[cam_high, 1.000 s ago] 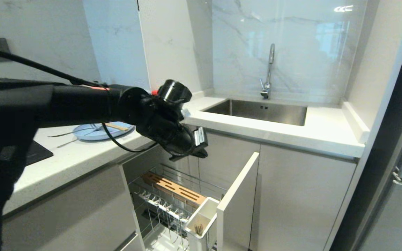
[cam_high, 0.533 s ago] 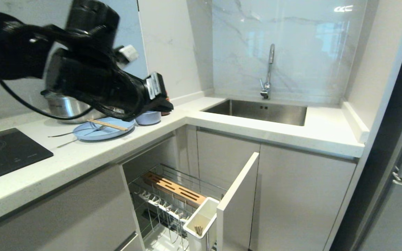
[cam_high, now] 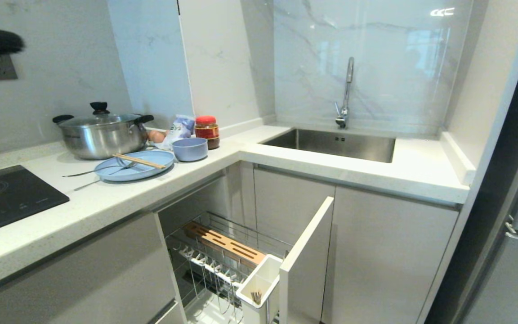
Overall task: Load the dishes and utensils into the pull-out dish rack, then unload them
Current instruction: Pick up the chopsticks and place it in the cupboard
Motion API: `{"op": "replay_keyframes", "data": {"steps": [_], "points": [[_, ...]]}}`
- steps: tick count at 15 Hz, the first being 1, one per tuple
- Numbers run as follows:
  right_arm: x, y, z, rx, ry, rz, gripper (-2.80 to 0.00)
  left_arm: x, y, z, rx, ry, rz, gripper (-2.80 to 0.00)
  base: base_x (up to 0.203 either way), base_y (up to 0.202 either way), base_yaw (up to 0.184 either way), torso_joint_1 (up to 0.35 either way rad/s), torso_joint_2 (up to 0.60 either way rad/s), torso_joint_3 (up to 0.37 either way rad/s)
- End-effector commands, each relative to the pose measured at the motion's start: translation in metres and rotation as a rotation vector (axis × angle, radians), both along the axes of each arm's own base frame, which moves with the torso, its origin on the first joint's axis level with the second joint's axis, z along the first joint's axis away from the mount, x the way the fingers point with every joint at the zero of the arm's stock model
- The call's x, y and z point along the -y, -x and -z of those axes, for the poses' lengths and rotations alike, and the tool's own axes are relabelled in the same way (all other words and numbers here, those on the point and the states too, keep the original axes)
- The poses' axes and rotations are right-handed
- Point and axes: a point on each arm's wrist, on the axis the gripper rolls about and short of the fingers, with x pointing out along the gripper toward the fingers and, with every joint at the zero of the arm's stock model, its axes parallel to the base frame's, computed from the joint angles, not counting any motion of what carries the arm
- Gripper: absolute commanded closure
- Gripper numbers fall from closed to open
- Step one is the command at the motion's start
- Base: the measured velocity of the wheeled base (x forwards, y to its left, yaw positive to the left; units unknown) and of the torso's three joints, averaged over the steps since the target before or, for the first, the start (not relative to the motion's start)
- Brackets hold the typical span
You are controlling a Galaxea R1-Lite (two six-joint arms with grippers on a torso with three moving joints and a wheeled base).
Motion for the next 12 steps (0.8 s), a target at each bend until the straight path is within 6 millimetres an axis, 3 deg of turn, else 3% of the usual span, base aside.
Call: {"op": "replay_keyframes", "data": {"steps": [1, 3, 5, 10, 12], "points": [[0.0, 0.0, 0.0, 0.005, 0.0, 0.0, 0.0, -0.025, 0.103, -0.006, 0.246, -0.017, -0.109, 0.0, 0.0, 0.0, 0.0, 0.0, 0.0, 0.0], [0.0, 0.0, 0.0, 0.005, 0.0, 0.0, 0.0, -0.027, 0.152, 0.014, 0.35, -0.11, -0.133, 0.0, 0.0, 0.0, 0.0, 0.0, 0.0, 0.0], [0.0, 0.0, 0.0, 0.005, 0.0, 0.0, 0.0, -0.025, 0.175, 0.061, 0.348, -0.233, -0.156, 0.0, 0.0, 0.0, 0.0, 0.0, 0.0, 0.0], [0.0, 0.0, 0.0, 0.005, 0.0, 0.0, 0.0, -0.026, 0.205, 0.196, 0.289, -0.367, -0.315, 0.0, 0.0, 0.0, 0.0, 0.0, 0.0, 0.0], [0.0, 0.0, 0.0, 0.005, 0.0, 0.0, 0.0, -0.026, 0.197, 0.235, 0.233, -0.313, -0.335, 0.0, 0.0, 0.0, 0.0, 0.0, 0.0, 0.0]]}}
